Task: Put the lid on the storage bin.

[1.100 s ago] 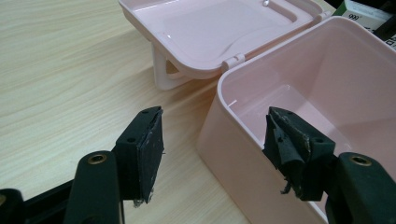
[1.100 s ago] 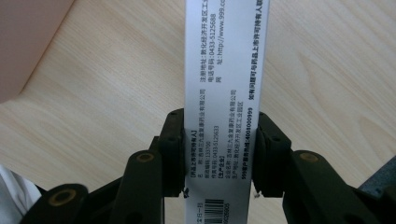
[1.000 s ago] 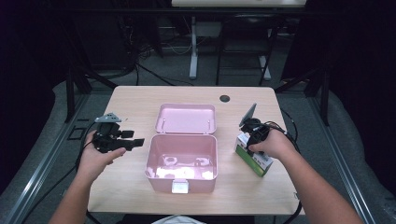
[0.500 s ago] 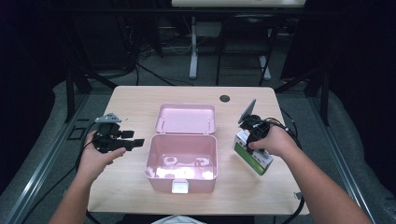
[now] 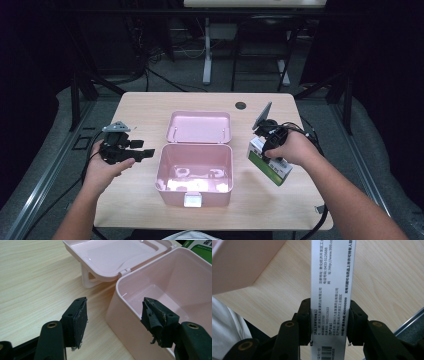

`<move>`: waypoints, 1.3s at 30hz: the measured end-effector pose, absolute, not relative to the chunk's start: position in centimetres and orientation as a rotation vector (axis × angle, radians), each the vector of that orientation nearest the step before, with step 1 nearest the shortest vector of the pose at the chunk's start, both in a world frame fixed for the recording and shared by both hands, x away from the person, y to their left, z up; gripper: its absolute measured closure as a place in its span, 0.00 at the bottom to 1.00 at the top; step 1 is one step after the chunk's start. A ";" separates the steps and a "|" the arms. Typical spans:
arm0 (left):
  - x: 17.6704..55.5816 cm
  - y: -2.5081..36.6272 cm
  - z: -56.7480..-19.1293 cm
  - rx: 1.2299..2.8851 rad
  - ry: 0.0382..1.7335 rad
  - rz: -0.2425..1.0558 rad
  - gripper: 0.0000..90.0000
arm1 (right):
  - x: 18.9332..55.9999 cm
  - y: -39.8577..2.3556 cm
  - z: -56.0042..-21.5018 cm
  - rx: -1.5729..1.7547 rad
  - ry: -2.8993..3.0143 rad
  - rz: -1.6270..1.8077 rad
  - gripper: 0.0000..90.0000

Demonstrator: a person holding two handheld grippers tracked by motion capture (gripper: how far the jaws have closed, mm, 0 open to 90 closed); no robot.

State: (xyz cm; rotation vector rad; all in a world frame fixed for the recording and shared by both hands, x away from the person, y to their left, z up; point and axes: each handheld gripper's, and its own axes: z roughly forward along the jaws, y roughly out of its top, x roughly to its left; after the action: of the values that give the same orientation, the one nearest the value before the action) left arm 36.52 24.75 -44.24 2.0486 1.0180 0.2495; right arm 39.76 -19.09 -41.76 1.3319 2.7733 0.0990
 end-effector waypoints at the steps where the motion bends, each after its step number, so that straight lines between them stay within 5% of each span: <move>1: 36.5 24.8 -44.2 2.048 1.017 0.251 0.41 | 39.7 -19.0 -41.6 1.326 2.771 0.100 0.68; 39: 36.5 24.6 -44.4 2.054 1.020 0.254 0.42 | 37.9 -15.9 -36.1 1.203 2.814 0.133 0.68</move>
State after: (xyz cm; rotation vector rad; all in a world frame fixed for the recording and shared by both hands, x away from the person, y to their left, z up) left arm 36.54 24.64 -44.36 2.0544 1.0204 0.2536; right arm 37.90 -15.93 -36.10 1.2029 2.8143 0.1334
